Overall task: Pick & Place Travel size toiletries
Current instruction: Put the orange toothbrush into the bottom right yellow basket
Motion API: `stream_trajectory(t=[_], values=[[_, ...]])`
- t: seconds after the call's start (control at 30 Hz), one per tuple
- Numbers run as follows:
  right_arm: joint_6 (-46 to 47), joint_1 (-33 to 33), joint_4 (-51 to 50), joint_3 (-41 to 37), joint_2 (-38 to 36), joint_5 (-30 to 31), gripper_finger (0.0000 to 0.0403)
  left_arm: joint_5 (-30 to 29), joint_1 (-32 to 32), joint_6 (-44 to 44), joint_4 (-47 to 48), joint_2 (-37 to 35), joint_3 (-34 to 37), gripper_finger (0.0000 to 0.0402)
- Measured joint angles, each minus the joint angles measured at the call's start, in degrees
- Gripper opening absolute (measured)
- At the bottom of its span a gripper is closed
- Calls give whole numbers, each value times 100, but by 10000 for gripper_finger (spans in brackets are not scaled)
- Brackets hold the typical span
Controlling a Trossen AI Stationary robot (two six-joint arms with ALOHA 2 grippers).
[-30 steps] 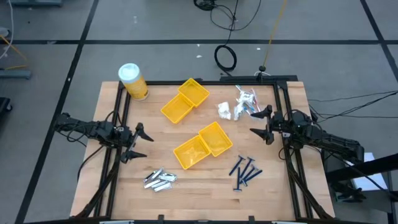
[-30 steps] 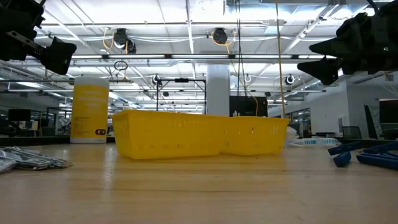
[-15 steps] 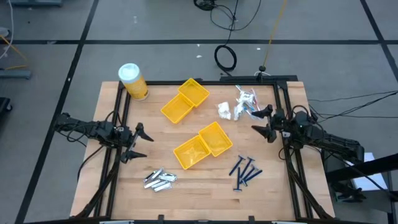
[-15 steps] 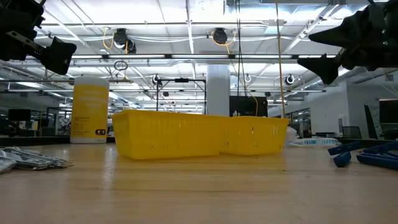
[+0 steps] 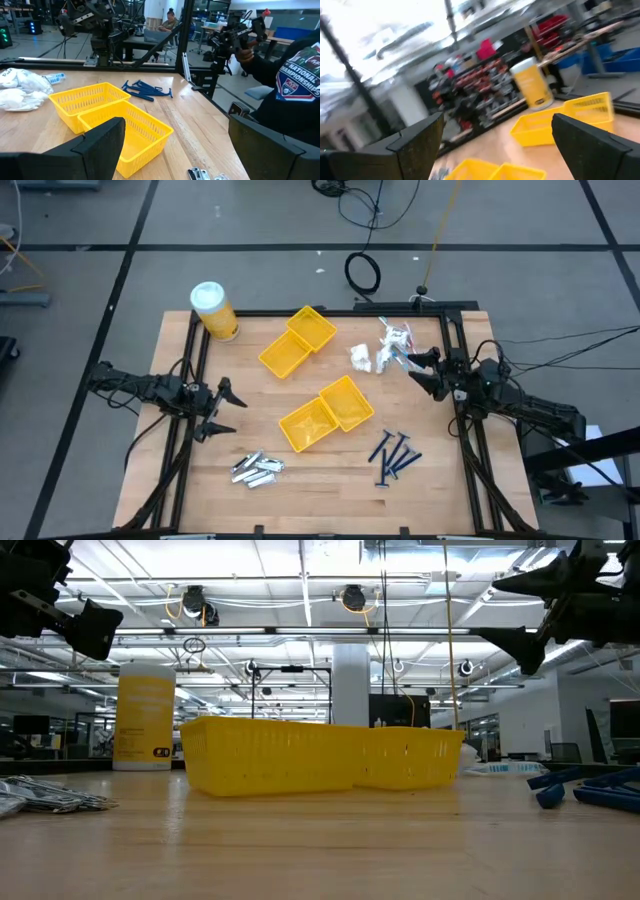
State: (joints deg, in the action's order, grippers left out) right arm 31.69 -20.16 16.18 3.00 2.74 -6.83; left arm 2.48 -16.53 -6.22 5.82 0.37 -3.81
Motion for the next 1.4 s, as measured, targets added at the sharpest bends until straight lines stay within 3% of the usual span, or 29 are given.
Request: stream_trajectory(t=[0.1, 0.17, 0.37, 0.43, 0.6, 0.77, 1.03, 1.4], values=[[-155, 0, -121, 135, 221, 625, 357, 1, 0, 1, 1, 0, 2, 349], [-397, 0, -727, 377, 574, 971, 357, 0, 0, 1, -2, 2, 0, 349], [-440, -38, -2866, 1742, 2401, 3177, 344, -1, 0, 0, 1, 2, 2, 349], [-312, -133, -3397, 2055, 3053, 3535, 333, 1, 0, 0, 1, 2, 2, 349], [-252, -491, -3656, 2334, 4463, 3541, 311, -1, 0, 1, 1, 2, 2, 349], [-186, -1045, -3756, 2356, 5238, 3650, 296, 0, 0, 0, 1, 2, 2, 349], [-297, -1826, -3435, 2217, 5814, 2614, 280, -2, 0, -1, 0, 2, 2, 349], [-536, -2152, -2675, 1855, 6327, 2466, 278, -2, 0, -1, 0, 1, 2, 349]])
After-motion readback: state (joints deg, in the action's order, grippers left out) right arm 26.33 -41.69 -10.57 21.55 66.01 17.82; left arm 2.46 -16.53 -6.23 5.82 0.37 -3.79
